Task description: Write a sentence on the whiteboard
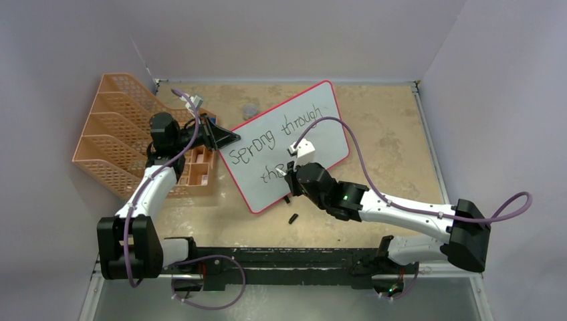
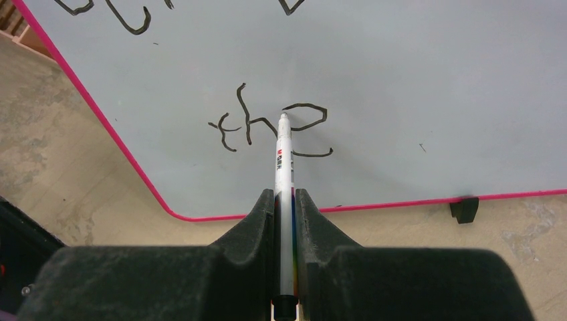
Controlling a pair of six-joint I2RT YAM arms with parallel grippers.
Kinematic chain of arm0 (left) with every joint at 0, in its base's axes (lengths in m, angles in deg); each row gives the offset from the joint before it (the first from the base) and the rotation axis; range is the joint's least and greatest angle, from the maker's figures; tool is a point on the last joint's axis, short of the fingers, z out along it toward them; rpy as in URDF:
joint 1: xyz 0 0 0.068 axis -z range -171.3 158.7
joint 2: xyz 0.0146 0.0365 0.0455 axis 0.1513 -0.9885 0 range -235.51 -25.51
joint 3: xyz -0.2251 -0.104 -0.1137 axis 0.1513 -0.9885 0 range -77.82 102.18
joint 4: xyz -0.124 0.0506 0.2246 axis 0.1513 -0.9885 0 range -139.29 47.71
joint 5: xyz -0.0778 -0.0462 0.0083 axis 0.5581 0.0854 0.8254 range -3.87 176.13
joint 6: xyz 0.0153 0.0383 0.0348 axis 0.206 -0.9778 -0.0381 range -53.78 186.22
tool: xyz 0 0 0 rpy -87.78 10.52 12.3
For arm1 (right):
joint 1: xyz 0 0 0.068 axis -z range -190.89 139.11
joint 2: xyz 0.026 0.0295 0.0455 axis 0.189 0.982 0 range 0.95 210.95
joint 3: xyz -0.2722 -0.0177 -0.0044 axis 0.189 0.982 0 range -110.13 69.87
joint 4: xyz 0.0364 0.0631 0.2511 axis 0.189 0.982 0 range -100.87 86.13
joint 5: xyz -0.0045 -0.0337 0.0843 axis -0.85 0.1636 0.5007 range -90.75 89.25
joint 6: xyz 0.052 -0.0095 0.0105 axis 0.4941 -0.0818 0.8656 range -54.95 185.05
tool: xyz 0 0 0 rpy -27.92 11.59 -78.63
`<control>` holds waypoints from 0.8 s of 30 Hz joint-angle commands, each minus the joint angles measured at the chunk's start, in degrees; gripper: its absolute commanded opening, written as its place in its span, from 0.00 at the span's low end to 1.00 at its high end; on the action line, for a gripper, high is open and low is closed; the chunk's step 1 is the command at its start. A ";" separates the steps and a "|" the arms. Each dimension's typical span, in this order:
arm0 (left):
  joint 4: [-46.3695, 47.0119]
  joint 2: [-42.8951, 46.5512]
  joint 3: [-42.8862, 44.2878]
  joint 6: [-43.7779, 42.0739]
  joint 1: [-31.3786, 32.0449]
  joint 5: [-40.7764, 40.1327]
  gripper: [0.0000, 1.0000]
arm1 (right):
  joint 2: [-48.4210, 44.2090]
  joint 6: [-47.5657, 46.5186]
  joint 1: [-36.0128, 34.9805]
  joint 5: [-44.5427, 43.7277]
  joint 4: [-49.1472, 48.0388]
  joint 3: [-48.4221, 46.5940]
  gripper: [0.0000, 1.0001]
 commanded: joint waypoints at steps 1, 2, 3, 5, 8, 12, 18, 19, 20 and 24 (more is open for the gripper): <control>-0.87 -0.08 0.78 -2.41 1.45 2.55 0.00 | 0.02 -0.24 0.23 -0.58 -2.36 -1.91 0.00; -0.87 -0.08 0.81 -2.41 1.45 2.51 0.00 | 0.12 -0.28 0.19 -0.58 -2.39 -1.95 0.00; -0.87 -0.08 0.80 -2.41 1.45 2.50 0.00 | 0.23 -0.27 0.18 -0.52 -2.41 -2.02 0.00; -0.87 -0.08 0.79 -2.41 1.45 2.50 0.00 | 0.25 -0.28 0.18 -0.59 -2.48 -2.18 0.00; -0.87 -0.08 0.77 -2.41 1.45 2.64 0.00 | 0.30 -0.29 0.18 -0.64 -2.91 -2.22 0.00; -0.87 -0.08 0.85 -2.41 1.47 2.59 0.00 | 0.63 -0.37 0.25 -0.66 -2.89 -2.49 0.00; -0.87 -0.08 0.83 -2.41 1.45 2.60 0.00 | 0.87 -0.35 0.18 -0.73 -3.07 -2.66 0.00; -0.87 -0.08 0.78 -2.41 1.45 2.59 0.00 | 0.79 -0.34 0.18 -0.83 -3.13 -2.66 0.00; -0.87 -0.08 0.77 -2.41 1.45 2.59 0.00 | 0.79 -0.35 0.18 -0.79 -3.18 -2.72 0.00; -0.88 -0.08 0.78 -2.45 1.45 2.63 0.00 | 0.69 -0.37 0.18 -1.01 -3.28 -2.76 0.00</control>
